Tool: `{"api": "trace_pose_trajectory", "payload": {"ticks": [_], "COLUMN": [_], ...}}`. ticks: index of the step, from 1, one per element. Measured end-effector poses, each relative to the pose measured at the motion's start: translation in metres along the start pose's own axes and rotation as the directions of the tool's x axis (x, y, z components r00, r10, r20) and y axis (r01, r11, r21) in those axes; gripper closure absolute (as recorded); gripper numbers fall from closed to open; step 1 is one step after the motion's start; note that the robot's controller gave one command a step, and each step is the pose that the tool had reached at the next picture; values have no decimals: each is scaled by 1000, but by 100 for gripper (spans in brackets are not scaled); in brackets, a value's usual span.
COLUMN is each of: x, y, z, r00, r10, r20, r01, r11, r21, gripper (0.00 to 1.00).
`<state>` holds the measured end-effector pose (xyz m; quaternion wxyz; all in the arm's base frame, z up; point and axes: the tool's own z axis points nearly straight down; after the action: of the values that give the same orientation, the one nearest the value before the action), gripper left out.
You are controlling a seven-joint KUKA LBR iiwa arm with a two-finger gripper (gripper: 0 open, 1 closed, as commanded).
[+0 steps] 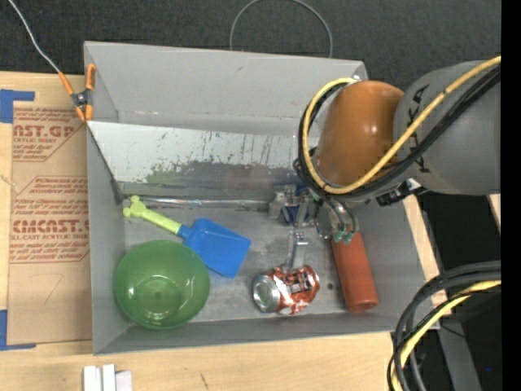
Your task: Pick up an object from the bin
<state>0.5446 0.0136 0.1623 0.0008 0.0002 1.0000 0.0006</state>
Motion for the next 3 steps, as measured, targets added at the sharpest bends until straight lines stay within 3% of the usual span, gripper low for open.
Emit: {"api": "trace_pose_trajectory", "payload": {"ticks": [1,2,3], "x": [0,20,54], "y": [0,-2,-44], "z": [0,78,84], "r00": [1000,998,995], "r10": [0,-56,96], "r20": [0,5,0], "r01": [0,56,-96], "r11": [1000,998,995], "r21": [0,0,-1], "gripper": [0,0,100]}}
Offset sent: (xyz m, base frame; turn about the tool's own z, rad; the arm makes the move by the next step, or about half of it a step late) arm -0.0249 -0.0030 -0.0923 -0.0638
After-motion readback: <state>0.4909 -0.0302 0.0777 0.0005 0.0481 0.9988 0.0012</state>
